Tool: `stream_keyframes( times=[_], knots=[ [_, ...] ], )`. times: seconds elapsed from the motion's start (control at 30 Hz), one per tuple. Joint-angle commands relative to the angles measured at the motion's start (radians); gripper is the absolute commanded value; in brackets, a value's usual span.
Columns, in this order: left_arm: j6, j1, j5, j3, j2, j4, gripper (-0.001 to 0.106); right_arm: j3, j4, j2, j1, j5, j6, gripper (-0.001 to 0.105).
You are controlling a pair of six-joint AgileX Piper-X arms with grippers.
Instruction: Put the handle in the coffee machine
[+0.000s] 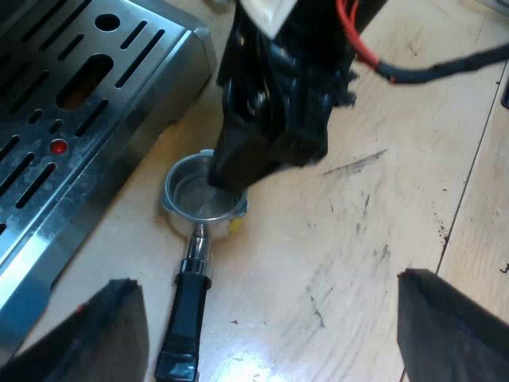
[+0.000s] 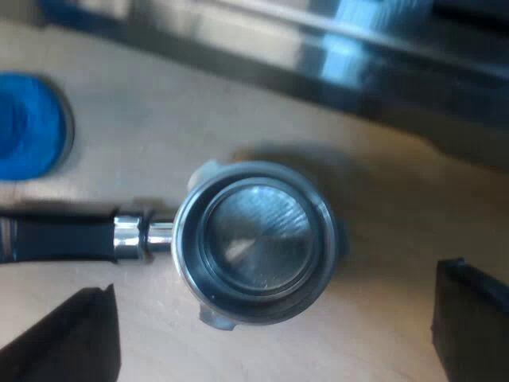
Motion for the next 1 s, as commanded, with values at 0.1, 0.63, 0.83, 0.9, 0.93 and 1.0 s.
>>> stream_keyframes(
  times=[0.1,0.63,0.83,0.9,0.93,1.0],
  knots=[
    [-0.012,0.0,0.01,-0.004,-0.007,-0.005,0.068,-0.009,-0.035,0.04,-0.002,-0.022,-0.022,0.081],
    [-0.012,0.0,0.01,-0.004,-0.007,-0.005,0.068,-0.009,-0.132,0.162,-0.002,-0.071,-0.022,0.081],
    [-0.012,0.0,0.01,-0.004,-0.007,-0.005,0.068,-0.009,-0.155,0.195,-0.002,-0.085,-0.013,0.081],
    [-0.012,0.0,0.01,-0.004,-0.007,-0.005,0.068,-0.009,-0.155,0.201,-0.002,-0.084,-0.013,0.081],
    [-0.012,0.0,0.01,-0.004,-0.007,-0.005,0.068,-0.009,-0.155,0.203,-0.002,-0.084,-0.013,0.081],
    [-0.012,0.0,0.01,-0.004,-0.007,-0.005,0.068,-0.009,-0.155,0.202,-0.002,-0.084,-0.013,0.081]
  ],
)
